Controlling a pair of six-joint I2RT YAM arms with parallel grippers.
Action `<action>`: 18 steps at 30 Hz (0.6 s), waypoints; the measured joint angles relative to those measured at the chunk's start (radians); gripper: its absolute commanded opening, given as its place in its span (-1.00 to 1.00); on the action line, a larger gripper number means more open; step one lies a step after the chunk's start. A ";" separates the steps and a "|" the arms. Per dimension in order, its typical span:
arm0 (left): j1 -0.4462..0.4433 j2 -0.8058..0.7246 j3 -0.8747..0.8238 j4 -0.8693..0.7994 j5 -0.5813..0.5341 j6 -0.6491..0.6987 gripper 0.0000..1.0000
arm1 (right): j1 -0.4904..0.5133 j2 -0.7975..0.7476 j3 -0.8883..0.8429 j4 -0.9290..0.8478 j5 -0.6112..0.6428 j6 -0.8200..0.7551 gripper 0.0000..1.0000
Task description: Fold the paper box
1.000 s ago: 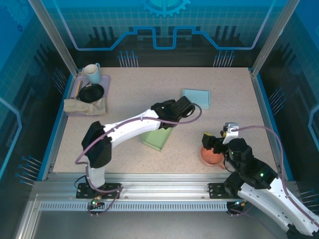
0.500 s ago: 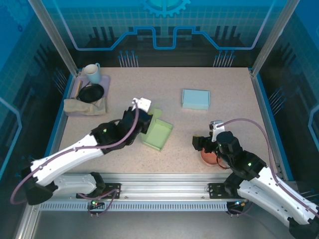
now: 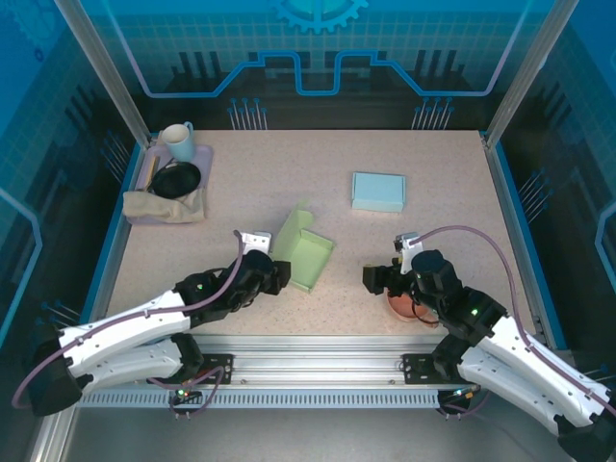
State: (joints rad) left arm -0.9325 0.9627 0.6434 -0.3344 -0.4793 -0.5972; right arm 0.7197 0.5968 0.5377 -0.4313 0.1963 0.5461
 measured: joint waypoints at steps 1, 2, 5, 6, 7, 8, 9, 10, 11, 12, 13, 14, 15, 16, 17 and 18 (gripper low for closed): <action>0.000 0.016 -0.008 0.020 0.001 -0.006 0.00 | 0.000 0.004 0.000 0.000 -0.003 0.000 0.72; 0.000 0.029 -0.013 0.034 0.000 -0.008 -0.02 | 0.000 0.006 0.000 0.001 -0.007 0.001 0.72; 0.000 0.066 -0.022 0.053 -0.017 -0.024 -0.12 | 0.000 0.018 0.000 0.007 -0.019 0.003 0.72; 0.000 0.073 -0.023 0.055 -0.027 -0.032 -0.18 | 0.000 0.022 0.000 0.007 -0.021 0.003 0.72; 0.000 0.077 -0.024 0.055 -0.038 -0.035 -0.24 | 0.000 0.026 0.000 0.008 -0.022 0.003 0.72; 0.000 0.079 -0.024 0.056 -0.047 -0.036 -0.29 | 0.000 0.029 0.000 0.008 -0.022 0.003 0.72; 0.000 0.079 -0.025 0.057 -0.055 -0.038 -0.33 | 0.000 0.032 0.000 0.008 -0.022 0.003 0.72; 0.000 0.079 -0.025 0.057 -0.064 -0.040 -0.40 | 0.000 0.035 0.000 0.008 -0.022 0.003 0.72; 0.000 0.080 -0.026 0.057 -0.071 -0.038 -0.47 | 0.000 0.037 0.000 0.008 -0.022 0.003 0.72; 0.000 0.081 -0.026 0.057 -0.080 -0.039 -0.56 | 0.000 0.039 0.000 0.010 -0.022 0.003 0.72; 0.000 0.084 -0.027 0.058 -0.091 -0.039 -0.65 | 0.000 0.041 0.000 0.012 -0.021 0.003 0.72; 0.000 0.089 -0.027 0.058 -0.101 -0.036 -0.72 | 0.000 0.043 0.000 0.014 -0.021 0.003 0.72; 0.000 0.095 -0.029 0.060 -0.113 -0.034 -0.80 | 0.000 0.047 0.000 0.014 -0.021 0.003 0.72; 0.000 0.102 -0.029 0.062 -0.128 -0.025 -0.87 | 0.000 0.051 0.000 0.014 -0.018 0.003 0.72; 0.000 0.106 -0.029 0.065 -0.140 -0.012 -0.94 | 0.000 0.056 0.000 0.014 -0.016 0.002 0.72; 0.000 0.109 -0.029 0.069 -0.153 0.004 -1.00 | 0.000 0.063 0.000 0.014 -0.012 -0.001 0.72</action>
State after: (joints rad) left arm -0.9321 1.0718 0.6140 -0.2657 -0.6327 -0.5930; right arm 0.7197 0.6598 0.5377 -0.4168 0.1841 0.5449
